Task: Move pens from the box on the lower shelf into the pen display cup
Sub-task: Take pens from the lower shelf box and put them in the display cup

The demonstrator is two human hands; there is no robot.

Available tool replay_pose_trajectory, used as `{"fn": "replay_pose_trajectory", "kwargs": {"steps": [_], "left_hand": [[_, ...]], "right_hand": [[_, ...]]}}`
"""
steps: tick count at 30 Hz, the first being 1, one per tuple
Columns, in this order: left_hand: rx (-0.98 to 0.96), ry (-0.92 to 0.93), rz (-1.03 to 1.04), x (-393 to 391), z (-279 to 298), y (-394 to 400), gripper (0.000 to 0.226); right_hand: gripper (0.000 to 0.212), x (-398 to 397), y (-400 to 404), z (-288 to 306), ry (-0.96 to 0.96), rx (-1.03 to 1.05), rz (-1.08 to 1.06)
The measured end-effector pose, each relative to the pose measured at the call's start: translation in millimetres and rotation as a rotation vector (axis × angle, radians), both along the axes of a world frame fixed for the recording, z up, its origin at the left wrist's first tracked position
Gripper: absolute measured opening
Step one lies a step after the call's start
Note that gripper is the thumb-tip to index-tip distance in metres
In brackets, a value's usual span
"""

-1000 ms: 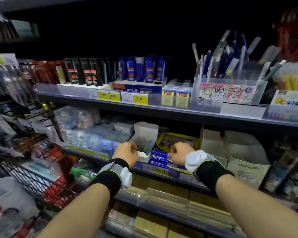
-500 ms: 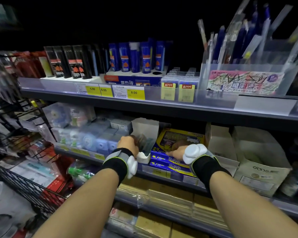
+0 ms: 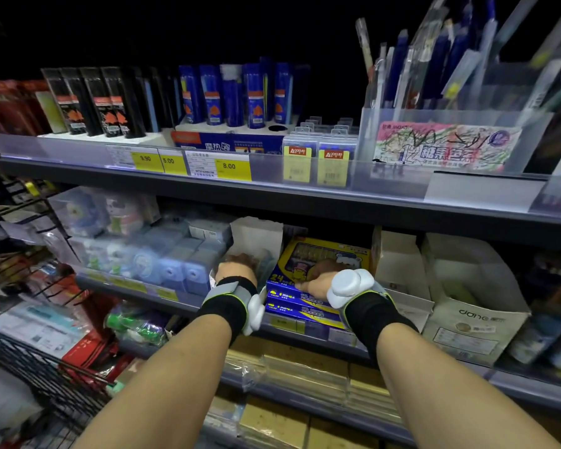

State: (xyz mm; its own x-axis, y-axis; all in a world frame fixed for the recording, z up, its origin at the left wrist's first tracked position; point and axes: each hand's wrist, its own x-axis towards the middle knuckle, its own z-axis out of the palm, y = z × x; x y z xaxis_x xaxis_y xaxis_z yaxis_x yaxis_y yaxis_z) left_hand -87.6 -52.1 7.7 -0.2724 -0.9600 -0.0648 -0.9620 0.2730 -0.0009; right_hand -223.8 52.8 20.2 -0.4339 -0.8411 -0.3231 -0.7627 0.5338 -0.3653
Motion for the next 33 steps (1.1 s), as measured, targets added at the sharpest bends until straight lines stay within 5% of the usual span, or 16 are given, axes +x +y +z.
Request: {"fn": "replay_pose_trajectory", "kwargs": {"steps": [10,17,23,29,33], "left_hand": [[-0.119,0.165,-0.011,13.6,-11.9,12.3,0.031],[-0.166,0.537,-0.052,25.8,-4.0,25.1,0.026],[-0.023,0.761,-0.254,40.2,5.0,39.7,0.018],[0.086,0.800,-0.399,49.1,29.9,50.9,0.017],[0.231,0.789,-0.524,41.1,56.5,70.8,0.005]], "right_hand": [[0.056,0.3,-2.7,-4.9,-0.002,-0.045,-0.046],[0.055,3.4,2.2,-0.3,-0.010,-0.006,-0.022],[0.054,9.7,9.8,4.1,-0.001,0.003,0.004],[0.067,20.5,34.8,12.7,-0.049,-0.049,0.015],[0.049,26.5,52.7,21.7,-0.194,-0.303,0.065]]}}
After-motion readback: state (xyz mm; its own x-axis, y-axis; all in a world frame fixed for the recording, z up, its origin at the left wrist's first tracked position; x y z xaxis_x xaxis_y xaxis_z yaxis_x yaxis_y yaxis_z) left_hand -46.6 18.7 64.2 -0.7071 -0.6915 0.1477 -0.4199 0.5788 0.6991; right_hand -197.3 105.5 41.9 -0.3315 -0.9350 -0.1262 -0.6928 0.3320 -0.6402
